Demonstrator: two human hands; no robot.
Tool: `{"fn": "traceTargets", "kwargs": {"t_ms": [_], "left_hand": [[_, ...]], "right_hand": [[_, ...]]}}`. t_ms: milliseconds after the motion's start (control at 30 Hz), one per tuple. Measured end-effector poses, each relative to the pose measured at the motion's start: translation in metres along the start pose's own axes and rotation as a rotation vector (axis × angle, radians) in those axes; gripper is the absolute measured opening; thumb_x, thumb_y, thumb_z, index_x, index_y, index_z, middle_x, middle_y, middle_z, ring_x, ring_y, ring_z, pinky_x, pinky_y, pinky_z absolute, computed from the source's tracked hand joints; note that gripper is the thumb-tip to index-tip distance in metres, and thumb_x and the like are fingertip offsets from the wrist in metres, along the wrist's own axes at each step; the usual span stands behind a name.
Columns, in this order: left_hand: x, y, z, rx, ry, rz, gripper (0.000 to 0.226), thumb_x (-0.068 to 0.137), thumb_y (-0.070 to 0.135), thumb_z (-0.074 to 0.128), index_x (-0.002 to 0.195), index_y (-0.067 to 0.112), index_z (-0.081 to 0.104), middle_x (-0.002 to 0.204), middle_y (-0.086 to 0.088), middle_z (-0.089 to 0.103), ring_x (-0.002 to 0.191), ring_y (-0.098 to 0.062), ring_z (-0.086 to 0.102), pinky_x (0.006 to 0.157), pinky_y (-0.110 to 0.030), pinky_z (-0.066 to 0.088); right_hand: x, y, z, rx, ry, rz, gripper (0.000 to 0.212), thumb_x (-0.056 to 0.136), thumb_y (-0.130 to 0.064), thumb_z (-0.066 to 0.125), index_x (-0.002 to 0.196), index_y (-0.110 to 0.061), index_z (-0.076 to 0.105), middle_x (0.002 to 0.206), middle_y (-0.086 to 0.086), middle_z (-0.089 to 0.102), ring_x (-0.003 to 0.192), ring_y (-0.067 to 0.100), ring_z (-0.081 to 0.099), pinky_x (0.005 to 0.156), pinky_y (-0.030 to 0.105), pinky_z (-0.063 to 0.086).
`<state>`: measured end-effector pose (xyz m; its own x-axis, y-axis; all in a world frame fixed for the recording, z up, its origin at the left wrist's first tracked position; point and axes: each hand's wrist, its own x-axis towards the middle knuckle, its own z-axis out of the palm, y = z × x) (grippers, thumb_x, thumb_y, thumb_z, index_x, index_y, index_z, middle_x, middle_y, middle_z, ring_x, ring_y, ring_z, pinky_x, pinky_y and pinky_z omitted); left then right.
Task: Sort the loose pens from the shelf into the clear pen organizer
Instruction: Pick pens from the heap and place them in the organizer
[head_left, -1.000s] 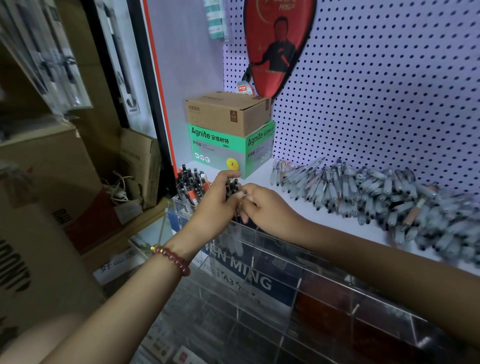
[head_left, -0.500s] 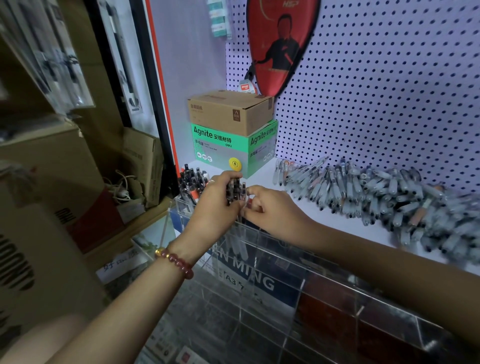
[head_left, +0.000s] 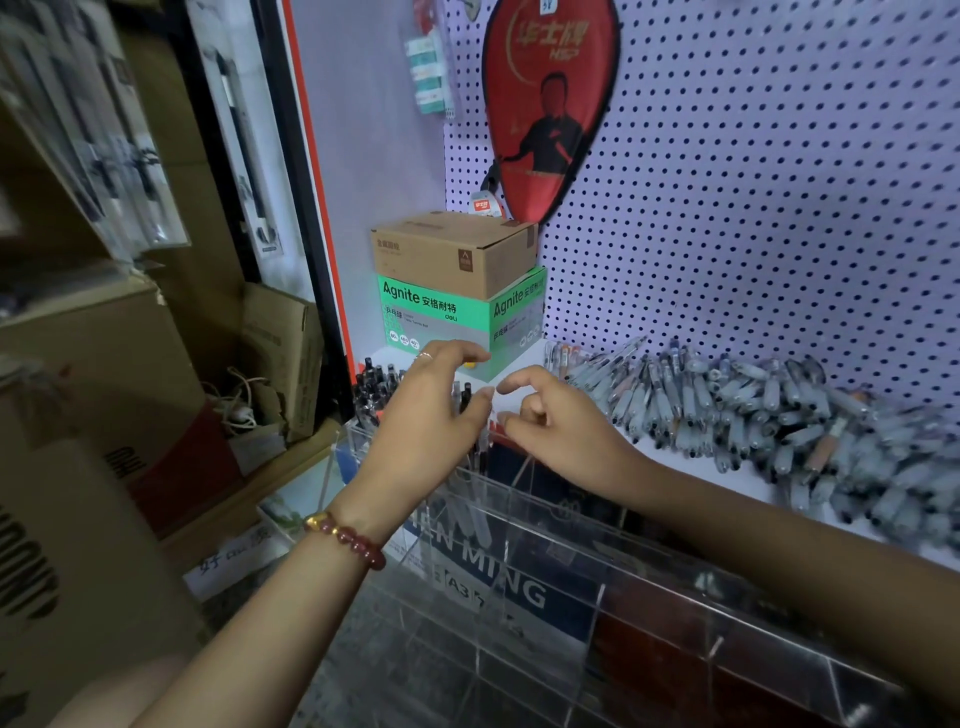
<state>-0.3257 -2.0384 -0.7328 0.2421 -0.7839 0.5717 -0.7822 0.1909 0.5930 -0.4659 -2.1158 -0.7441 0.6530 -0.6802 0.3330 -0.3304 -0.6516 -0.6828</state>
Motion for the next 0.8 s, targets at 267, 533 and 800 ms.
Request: {"fn": "traceTargets", "kwargs": {"t_ms": [267, 533, 800], "left_hand": [[0.014, 0.017, 0.011, 0.017, -0.042, 0.026, 0.009, 0.094, 0.02, 0.054, 0.09, 0.022, 0.062, 0.096, 0.009, 0.062, 0.063, 0.007, 0.051, 0.055, -0.012, 0.031], [0.024, 0.015, 0.02, 0.109, -0.105, -0.01, 0.017, 0.092, 0.018, 0.053, 0.082, 0.029, 0.063, 0.093, 0.016, 0.068, 0.086, -0.009, 0.061, 0.076, -0.029, 0.05], [0.025, 0.013, 0.025, 0.127, -0.122, -0.022, 0.017, 0.093, 0.02, 0.052, 0.084, 0.029, 0.064, 0.091, 0.021, 0.065, 0.083, -0.004, 0.061, 0.068, -0.023, 0.046]], "right_hand": [[0.032, 0.068, -0.055, -0.146, 0.101, 0.172, 0.013, 0.095, -0.009, 0.054, 0.091, -0.015, 0.065, 0.072, -0.011, 0.057, 0.061, 0.006, 0.051, 0.062, 0.023, 0.038], [0.068, 0.109, -0.071, -0.748, -0.145, 0.231, 0.049, 0.094, -0.004, 0.048, 0.138, -0.024, 0.048, 0.121, 0.012, 0.057, 0.109, 0.026, 0.055, 0.09, 0.031, 0.044], [0.084, 0.113, -0.076, -0.808, -0.267, 0.229, 0.029, 0.099, -0.011, 0.042, 0.124, -0.024, 0.049, 0.07, -0.013, 0.044, 0.058, 0.003, 0.039, 0.062, 0.019, 0.03]]}}
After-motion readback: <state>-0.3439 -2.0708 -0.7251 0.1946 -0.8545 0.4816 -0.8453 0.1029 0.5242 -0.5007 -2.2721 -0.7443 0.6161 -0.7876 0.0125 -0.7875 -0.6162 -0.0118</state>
